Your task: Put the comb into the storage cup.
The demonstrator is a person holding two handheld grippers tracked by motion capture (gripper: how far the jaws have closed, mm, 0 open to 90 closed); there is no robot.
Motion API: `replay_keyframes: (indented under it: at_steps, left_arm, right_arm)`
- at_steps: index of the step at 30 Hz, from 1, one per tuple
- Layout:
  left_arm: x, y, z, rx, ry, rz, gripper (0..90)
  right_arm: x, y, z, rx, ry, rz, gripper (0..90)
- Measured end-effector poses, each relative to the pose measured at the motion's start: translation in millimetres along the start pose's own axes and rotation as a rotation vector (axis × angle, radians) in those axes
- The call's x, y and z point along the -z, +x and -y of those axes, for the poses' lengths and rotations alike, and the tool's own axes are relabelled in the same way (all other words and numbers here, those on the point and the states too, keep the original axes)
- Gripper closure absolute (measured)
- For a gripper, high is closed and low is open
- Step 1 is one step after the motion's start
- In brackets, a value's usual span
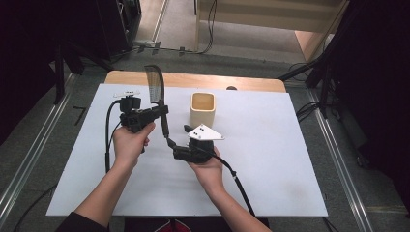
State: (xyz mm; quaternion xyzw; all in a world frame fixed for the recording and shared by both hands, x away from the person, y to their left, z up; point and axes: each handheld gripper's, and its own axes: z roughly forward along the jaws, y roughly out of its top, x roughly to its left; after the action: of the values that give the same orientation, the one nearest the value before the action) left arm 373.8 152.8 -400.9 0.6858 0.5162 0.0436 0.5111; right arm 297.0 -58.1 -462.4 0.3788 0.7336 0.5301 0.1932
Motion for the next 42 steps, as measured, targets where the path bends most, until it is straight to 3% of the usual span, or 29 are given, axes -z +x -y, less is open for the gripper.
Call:
replay_keyframes:
  at_steps: [4, 8, 26, 37, 42]
  left_arm:
    - [0.8, 1.1, -0.4, 0.002, -0.003, -0.003, 73.1]
    - [1.4, 1.6, -0.4, -0.010, -0.002, -0.006, 73.1]
    - [4.7, 2.5, -0.1, -0.027, -0.013, 0.013, 73.1]
    - [3.6, 1.9, 0.8, -0.034, -0.006, 0.014, 73.1]
    - [3.7, 1.4, 0.9, -0.039, -0.005, 0.017, 73.0]
  right_arm:
    - [1.7, -4.1, -0.7, 0.045, 0.068, -0.006, 22.3]
    - [5.0, -5.5, -1.9, 0.094, 0.096, -0.012, 22.3]
    - [16.3, -5.2, 1.9, 0.253, 0.157, -0.077, 22.4]
    - [30.6, -17.5, 6.9, 0.274, 0.177, -0.092, 22.4]
    - [45.3, -23.9, 12.1, 0.283, 0.176, -0.106, 22.4]
